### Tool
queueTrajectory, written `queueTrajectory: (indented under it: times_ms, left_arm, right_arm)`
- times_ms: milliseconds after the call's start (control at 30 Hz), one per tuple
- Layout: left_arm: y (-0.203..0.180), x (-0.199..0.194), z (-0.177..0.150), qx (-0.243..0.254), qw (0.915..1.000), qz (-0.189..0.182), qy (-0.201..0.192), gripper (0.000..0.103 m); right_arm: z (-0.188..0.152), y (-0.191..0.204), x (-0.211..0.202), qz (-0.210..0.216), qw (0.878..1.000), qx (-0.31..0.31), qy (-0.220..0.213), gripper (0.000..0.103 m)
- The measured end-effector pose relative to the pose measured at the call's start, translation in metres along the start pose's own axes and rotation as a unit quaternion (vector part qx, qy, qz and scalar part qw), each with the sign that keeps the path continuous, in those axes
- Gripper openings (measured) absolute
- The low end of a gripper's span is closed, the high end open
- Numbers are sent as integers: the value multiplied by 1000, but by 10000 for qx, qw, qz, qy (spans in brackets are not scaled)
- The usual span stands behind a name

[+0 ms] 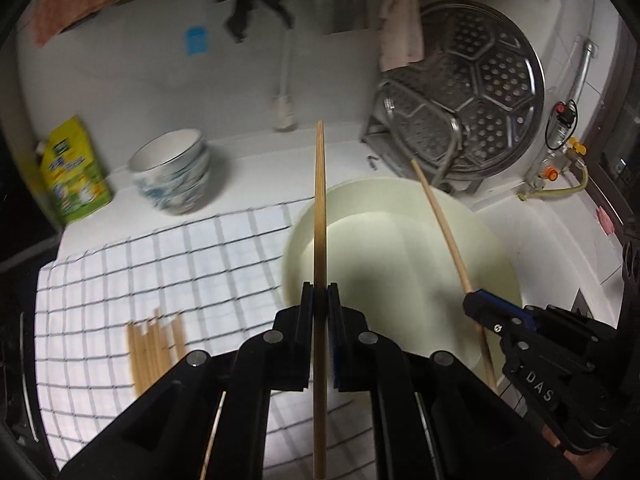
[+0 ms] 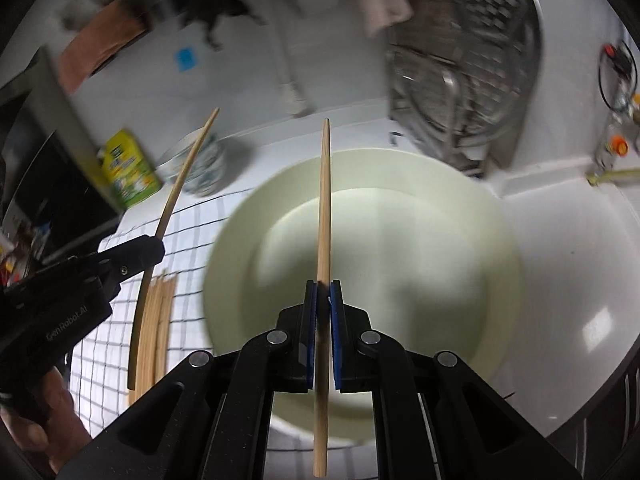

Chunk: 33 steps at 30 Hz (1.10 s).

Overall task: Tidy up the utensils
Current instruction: 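Carry the chopstick into the cream basin and open the right tool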

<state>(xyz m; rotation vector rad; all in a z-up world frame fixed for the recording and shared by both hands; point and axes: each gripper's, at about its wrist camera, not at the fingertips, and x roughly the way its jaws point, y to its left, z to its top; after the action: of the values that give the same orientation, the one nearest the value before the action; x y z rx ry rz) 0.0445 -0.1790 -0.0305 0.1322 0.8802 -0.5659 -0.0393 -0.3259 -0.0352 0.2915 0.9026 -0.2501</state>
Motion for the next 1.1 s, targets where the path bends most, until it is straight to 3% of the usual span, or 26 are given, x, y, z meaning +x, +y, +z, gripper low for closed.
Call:
queueTrajectory:
  times_ms: [233, 567, 933, 1000, 1067, 1100]
  left_arm:
    - [-42, 48, 9, 127, 9999, 107, -32, 8]
    - [-60, 97, -4, 34, 9988, 293, 390, 8]
    - [-60, 104, -11, 29, 9975, 542, 442, 9]
    - [-59, 100, -10, 18, 9976, 559, 405, 19]
    - [-57, 94, -9, -11, 9976, 616, 315, 46]
    - [-56, 90, -7, -33, 9976, 641, 245, 52]
  right_arm:
    - [6, -40, 28, -8, 9999, 91, 134, 6]
    - [7, -64, 68, 165, 9987, 162, 462, 6]
    - [1, -69, 74, 105, 9983, 132, 559, 7]
    - [3, -68, 68, 83, 9989, 130, 447, 20]
    - [4, -68, 63, 68, 9993, 131, 355, 22]
    - [5, -68, 60, 65, 9994, 126, 321, 22]
